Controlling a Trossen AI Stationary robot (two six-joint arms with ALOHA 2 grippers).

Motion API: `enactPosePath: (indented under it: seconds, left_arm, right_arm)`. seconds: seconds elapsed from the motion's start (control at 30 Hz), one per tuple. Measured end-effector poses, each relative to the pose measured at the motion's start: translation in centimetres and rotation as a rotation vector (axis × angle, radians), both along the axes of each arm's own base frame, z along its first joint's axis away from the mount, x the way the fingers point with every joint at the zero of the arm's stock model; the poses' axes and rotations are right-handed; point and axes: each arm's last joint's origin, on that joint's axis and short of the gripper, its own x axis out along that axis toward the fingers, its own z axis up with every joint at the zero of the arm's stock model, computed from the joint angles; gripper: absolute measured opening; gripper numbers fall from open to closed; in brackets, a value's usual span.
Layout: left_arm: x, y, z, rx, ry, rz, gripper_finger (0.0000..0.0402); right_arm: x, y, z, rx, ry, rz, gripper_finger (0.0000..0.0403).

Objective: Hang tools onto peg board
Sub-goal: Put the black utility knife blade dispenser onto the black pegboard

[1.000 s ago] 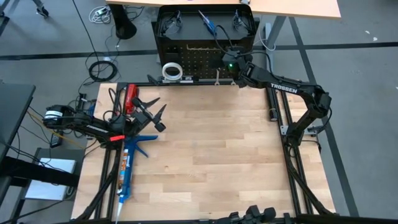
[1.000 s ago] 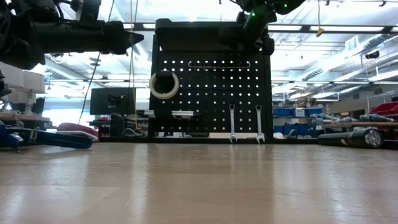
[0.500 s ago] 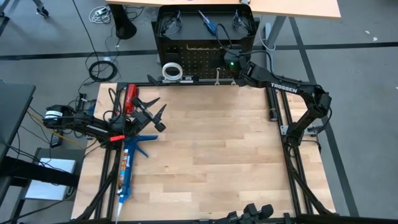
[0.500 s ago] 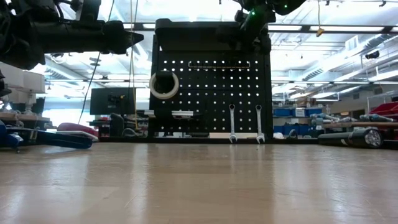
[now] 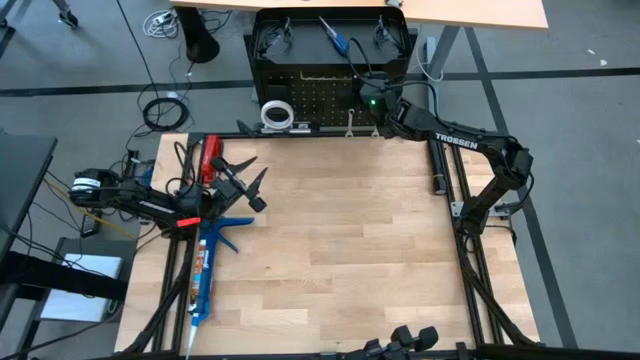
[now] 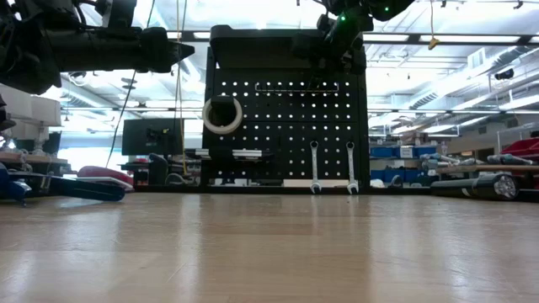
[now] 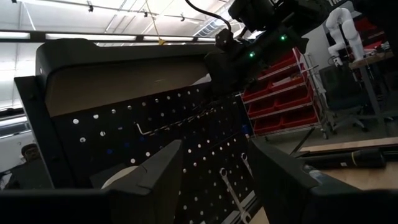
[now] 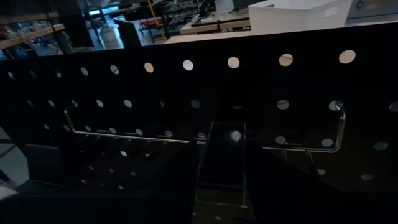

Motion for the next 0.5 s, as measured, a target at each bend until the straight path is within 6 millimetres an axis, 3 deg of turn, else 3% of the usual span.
enactPosePath:
  seconds: [0.5]
  left_arm:
    - [-0.01, -0.01, 0.03, 0.002, -0.003, -0.004, 0.0193]
  right_arm:
    - [-0.08, -0.22, 0.09, -0.016, 0.023, 0.004, 0.0146]
